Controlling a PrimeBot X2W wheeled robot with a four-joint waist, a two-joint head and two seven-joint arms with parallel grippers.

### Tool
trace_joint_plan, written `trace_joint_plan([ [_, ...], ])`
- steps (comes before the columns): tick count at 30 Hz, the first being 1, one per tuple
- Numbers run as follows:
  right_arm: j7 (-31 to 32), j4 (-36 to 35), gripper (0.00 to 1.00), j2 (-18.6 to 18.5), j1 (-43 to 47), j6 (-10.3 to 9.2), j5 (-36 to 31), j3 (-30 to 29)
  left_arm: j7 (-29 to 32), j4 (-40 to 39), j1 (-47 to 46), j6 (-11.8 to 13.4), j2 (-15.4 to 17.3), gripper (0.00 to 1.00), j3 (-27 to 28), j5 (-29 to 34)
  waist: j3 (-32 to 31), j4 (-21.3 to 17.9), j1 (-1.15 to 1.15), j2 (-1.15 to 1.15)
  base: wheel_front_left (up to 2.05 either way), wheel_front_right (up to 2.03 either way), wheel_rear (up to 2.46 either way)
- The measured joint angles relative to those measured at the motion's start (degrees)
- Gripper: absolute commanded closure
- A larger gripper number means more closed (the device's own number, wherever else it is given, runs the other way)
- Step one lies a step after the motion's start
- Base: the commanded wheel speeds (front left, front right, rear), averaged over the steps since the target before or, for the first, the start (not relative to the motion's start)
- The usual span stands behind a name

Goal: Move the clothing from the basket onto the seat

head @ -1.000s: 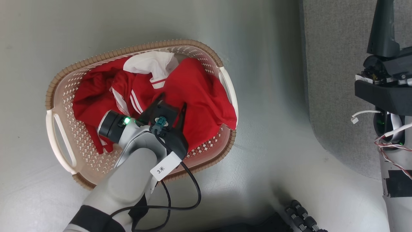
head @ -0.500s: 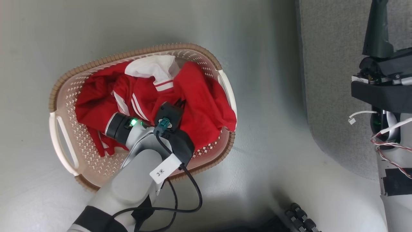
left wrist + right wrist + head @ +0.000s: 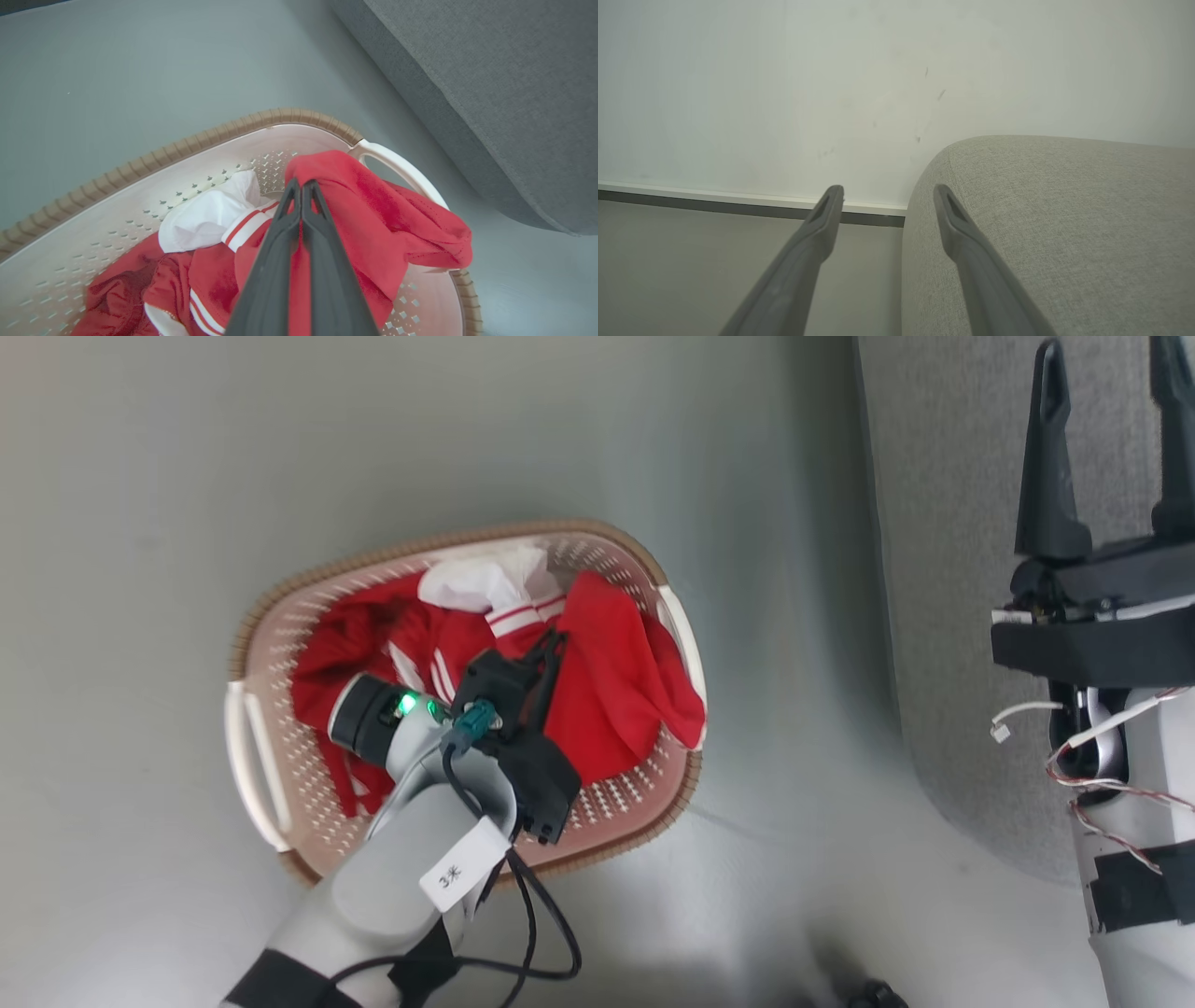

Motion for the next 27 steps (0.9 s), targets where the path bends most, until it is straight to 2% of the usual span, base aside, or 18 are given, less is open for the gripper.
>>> trace_joint_plan([
  [10,0.0,2.3,0.0,-0.2,4.3,0.37,0.0,-1.3,-0.4,-2.8,4.9,-1.6,0.0,1.0,1.1,-0.9,-6.8,3.2,0.0,0.0,0.0,0.0,0.0],
  [20,0.0,4.6,0.0,-0.5,9.3,0.42,0.2,-2.0,-0.4,-10.6,8.9,-2.5,0.0,1.0,5.2,-2.4,-14.1,7.0,-0.01,0.0,0.0,0.0,0.0],
  [27,0.0,5.8,0.0,-0.3,11.1,0.52,0.4,-1.9,-0.4,-15.1,9.9,-3.0,2.9,1.0,8.1,-1.6,-19.3,9.6,0.0,0.0,0.0,0.0,0.0],
])
